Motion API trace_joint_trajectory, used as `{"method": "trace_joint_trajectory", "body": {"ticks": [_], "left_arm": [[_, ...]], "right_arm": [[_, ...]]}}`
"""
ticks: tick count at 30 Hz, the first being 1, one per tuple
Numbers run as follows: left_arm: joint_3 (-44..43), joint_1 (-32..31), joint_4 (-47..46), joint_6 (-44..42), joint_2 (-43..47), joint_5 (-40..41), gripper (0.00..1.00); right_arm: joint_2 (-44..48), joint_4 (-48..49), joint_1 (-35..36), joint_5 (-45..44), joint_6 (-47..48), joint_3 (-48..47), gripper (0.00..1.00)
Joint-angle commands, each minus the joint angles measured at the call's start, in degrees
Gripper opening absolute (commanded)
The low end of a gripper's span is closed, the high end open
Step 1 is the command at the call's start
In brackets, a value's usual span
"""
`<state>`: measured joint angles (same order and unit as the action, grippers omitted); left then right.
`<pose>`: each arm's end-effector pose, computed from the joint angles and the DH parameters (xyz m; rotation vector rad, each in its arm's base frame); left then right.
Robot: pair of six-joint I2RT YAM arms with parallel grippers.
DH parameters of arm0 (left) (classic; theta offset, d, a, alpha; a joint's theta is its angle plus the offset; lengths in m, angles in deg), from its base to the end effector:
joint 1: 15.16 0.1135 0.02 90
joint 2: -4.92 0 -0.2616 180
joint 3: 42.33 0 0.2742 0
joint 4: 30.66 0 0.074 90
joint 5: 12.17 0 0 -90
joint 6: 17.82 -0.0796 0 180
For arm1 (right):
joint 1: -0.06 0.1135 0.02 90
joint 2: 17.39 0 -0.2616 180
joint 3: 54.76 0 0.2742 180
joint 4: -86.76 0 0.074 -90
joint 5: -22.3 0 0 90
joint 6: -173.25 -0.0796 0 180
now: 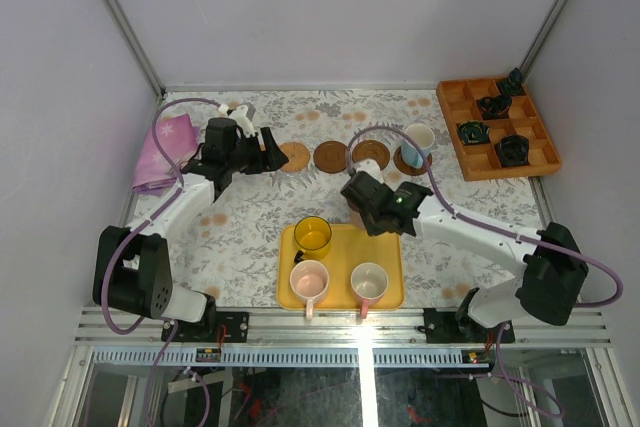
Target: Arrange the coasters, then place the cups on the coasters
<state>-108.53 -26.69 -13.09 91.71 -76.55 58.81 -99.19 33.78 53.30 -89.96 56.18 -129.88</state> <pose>0.3584 -0.0996 0.2191 0.0463 2.1836 -0.6683 0.2214 0.2460 0.2131 -0.4350 2.4588 0.0610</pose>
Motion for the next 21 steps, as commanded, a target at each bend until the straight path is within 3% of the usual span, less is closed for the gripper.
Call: {"method": "trace_joint_trajectory", "body": {"ticks": [1,11,21], "left_arm": [[-1.8,0.2,-1.4,-1.2,-0.7,1.3,0.69],[-4.8,0.2,-1.1,-1.4,-4.2,1.2,0.69],[-7.5,0.2,0.0,-2.2,-6.5,1.6,0.69]], "right_arm": [[-2.6,5.4,-5.5,-7.2,4.2,-7.6,0.00],[-13.1,15.0,-16.7,-5.3,10.0,-14.6,0.00],[-22.9,25.3,-21.5,-1.3,13.2,-18.1,0.00]]}}
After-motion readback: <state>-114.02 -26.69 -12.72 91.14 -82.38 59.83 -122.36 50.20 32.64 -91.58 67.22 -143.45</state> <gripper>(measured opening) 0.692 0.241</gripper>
